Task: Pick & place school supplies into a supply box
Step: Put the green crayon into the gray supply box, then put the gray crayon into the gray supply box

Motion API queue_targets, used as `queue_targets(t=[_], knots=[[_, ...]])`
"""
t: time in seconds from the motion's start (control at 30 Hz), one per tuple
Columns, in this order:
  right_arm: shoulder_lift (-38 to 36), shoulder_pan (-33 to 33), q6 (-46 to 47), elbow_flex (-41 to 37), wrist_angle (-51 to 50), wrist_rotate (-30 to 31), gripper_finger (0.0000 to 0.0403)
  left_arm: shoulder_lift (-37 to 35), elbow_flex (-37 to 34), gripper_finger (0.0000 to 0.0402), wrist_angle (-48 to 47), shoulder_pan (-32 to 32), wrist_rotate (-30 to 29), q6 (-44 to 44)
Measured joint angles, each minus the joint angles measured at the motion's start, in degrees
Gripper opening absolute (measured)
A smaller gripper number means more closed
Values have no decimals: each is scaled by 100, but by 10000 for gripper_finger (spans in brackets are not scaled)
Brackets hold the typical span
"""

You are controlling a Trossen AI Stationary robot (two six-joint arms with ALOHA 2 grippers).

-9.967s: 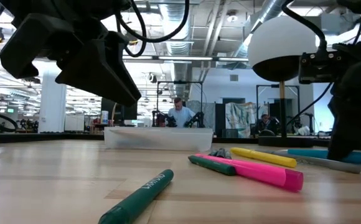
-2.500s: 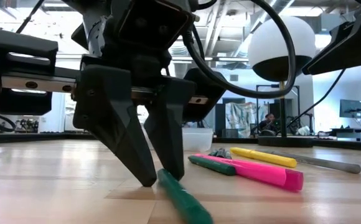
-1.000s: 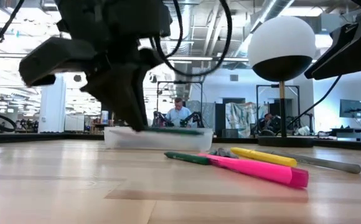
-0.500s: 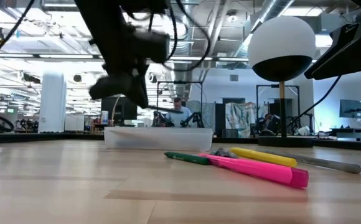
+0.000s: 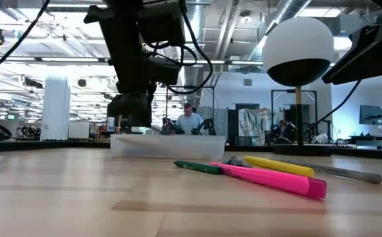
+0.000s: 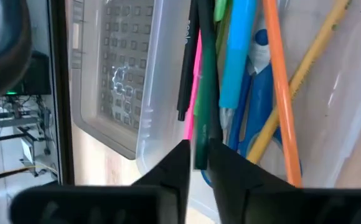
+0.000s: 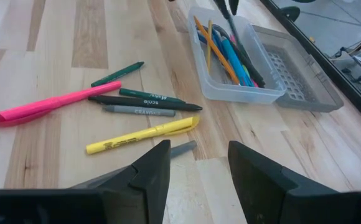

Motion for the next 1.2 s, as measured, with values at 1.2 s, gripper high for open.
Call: queue_targets(t=[1.2], knots=[[892, -90, 5563, -2, -2984, -2741, 154, -4, 7, 118, 283, -2416, -712, -1443]])
